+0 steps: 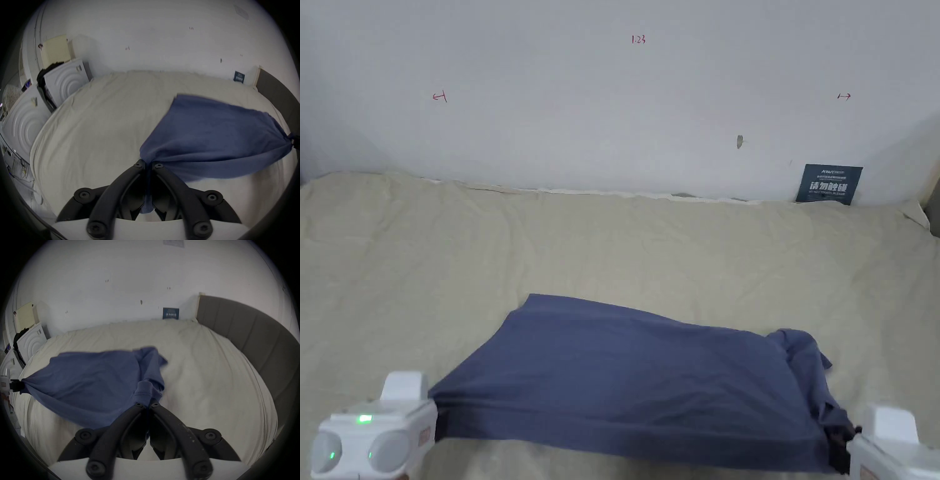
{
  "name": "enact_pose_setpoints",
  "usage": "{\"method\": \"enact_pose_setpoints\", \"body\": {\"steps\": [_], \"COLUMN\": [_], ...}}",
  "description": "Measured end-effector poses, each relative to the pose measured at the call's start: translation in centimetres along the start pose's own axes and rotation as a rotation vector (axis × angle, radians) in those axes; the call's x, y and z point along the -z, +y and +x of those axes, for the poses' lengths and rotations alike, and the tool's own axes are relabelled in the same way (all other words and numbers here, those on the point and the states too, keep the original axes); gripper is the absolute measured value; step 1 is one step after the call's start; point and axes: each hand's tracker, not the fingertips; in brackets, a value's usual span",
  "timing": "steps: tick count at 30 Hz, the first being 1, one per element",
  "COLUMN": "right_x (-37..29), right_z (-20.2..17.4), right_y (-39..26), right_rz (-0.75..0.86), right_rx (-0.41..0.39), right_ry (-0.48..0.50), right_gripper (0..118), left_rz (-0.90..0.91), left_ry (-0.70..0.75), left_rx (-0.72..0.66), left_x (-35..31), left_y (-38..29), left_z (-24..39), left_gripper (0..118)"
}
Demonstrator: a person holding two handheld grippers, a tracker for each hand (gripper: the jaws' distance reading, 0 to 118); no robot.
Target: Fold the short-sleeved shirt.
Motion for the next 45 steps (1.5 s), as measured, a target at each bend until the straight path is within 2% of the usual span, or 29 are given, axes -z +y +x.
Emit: {"method": "enact_pose_setpoints", "body": {"steps": [6,13,20,21,22,23,24,25,26,27,30,36,38,39,40,41,42,43,45], "right_x": [-4.1,-7.0,-7.1,-7.3,-7.6,-7.9,-8.5,-9.2,-10.0,-10.7,-13.9,-20.9,-22.2,-22.5,-22.9,-23.1,-23.4,-23.4,-23.4], "right_z": [0.5,1.2,1.0,0.9,0.8,0.9,0.9,0.8,0.7,0.4,-0.8,-4.4,-5.2,-5.3,-5.6,-5.8,-6.0,-6.1,-6.4], "right_y": [-7.4,-13.9,-15.9,-15.3,-14.8,-14.3,-13.5,-12.6,-11.5,-10.5,-6.6,-0.9,0.0,0.2,0.4,0.5,0.6,0.6,0.8], "right_rz": [-0.064,-0.174,-0.205,-0.212,-0.216,-0.207,-0.174,-0.122,-0.077,-0.028,0.149,0.481,0.549,0.577,0.602,0.615,0.622,0.633,0.643], "right_rx": [0.001,0.014,0.047,0.043,0.037,0.033,0.030,0.028,0.023,0.020,-0.002,-0.050,-0.059,-0.063,-0.068,-0.077,-0.080,-0.087,-0.099], "right_ry": [-0.004,-0.005,-0.005,-0.008,-0.017,-0.025,-0.028,-0.026,-0.025,-0.022,-0.015,-0.076,-0.101,-0.113,-0.120,-0.129,-0.131,-0.130,-0.134], "right_gripper": [5,5,5,10,19,32,54,72,90,106,106,106,103,95,84,69,36,6,1], "left_rz": [-0.074,-0.170,-0.234,-0.233,-0.224,-0.216,-0.196,-0.165,-0.110,-0.063,0.129,0.543,0.631,0.667,0.700,0.725,0.745,0.756,0.736], "left_ry": [0.005,-0.001,0.005,0.012,0.016,0.018,0.013,-0.017,-0.059,-0.080,-0.128,-0.128,-0.126,-0.115,-0.103,-0.090,-0.086,-0.085,-0.064], "left_rx": [0.006,0.019,0.003,0.000,-0.010,-0.028,-0.065,-0.094,-0.125,-0.149,-0.138,-0.076,-0.055,-0.042,-0.021,-0.005,0.016,0.028,0.045], "left_x": [-3.4,-7.1,-5.5,-5.7,-6.8,-7.1,-7.7,-7.9,-8.1,-9.0,-12.5,-19.2,-20.3,-20.7,-21.0,-21.2,-20.8,-20.7,-20.3], "left_y": [-8.0,-12.6,-14.8,-14.6,-13.8,-13.2,-12.6,-12.3,-11.9,-11.0,-7.6,-2.6,-1.6,-1.4,-1.2,-1.1,-1.2,-1.2,-1.2], "left_z": [-2.9,-3.9,-4.2,-4.1,-4.0,-4.0,-3.9,-4.1,-4.3,-3.9,-2.5,1.7,2.6,3.2,3.7,4.2,4.7,5.1,5.5], "left_gripper": [7,7,7,8,15,32,66,86,101,111,111,111,108,100,87,67,21,2,0]}}
